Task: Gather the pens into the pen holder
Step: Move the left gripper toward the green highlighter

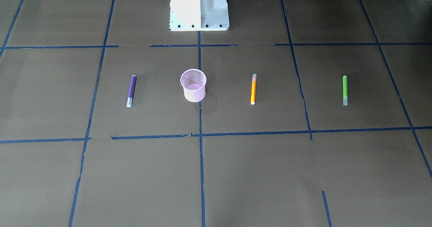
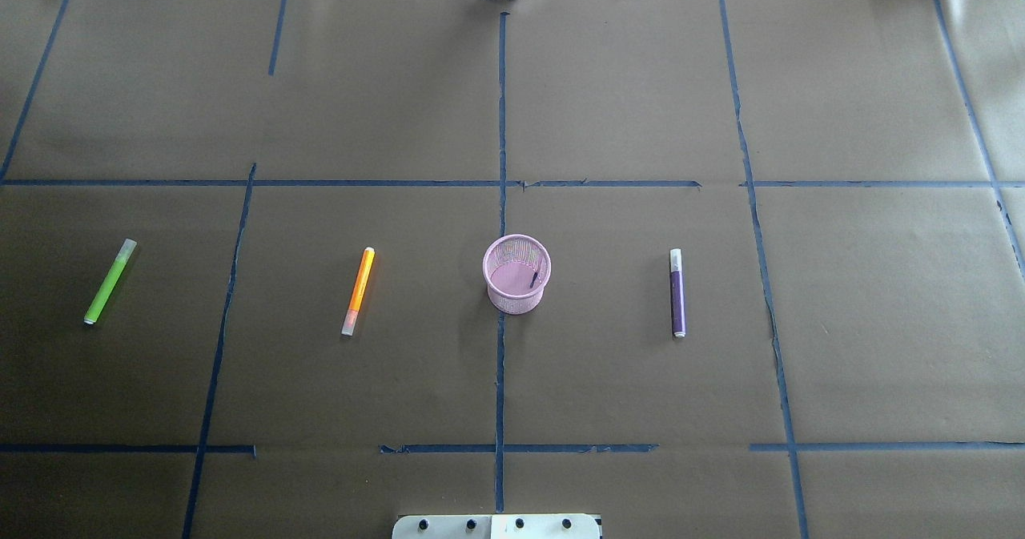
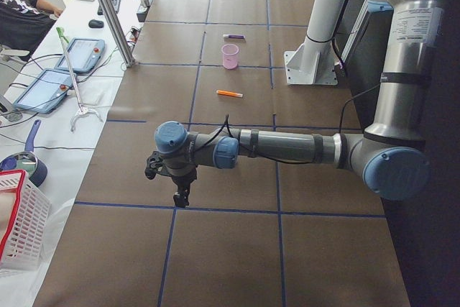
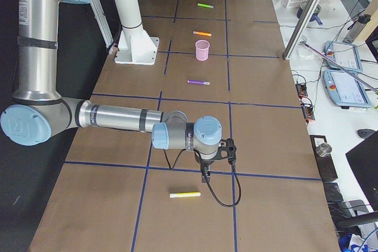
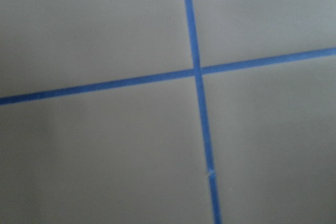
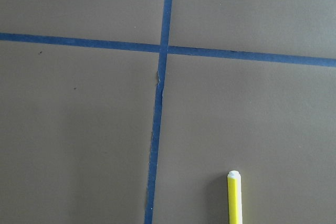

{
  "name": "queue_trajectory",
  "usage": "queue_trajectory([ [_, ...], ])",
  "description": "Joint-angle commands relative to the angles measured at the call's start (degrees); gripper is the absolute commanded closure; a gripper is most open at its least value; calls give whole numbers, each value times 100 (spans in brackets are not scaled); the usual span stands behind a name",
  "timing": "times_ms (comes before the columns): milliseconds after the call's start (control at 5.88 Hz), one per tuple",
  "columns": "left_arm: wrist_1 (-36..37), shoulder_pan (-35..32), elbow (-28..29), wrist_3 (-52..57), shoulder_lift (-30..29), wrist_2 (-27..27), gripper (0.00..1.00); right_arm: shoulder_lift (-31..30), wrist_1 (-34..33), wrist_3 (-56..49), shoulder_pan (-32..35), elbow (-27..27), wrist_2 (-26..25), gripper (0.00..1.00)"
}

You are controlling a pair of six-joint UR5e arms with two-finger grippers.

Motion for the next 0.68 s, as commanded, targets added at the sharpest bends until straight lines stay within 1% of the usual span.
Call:
queue_trajectory([
  [0, -110, 1003, -87, -1049, -502, -1, 0, -4, 61, -7, 0, -32, -10, 0],
  [170, -293, 1686, -296, -1645, -609, 33, 0, -13, 79, -7, -26, -50, -19, 0],
  [340, -478, 2058, -359, -1956, -714, 69, 0, -30, 149, -7, -44, -50, -19, 0],
  [510, -541, 2210, -716, -1950, -654, 260, 0, -30, 184, 2, -53, -59, -19, 0],
])
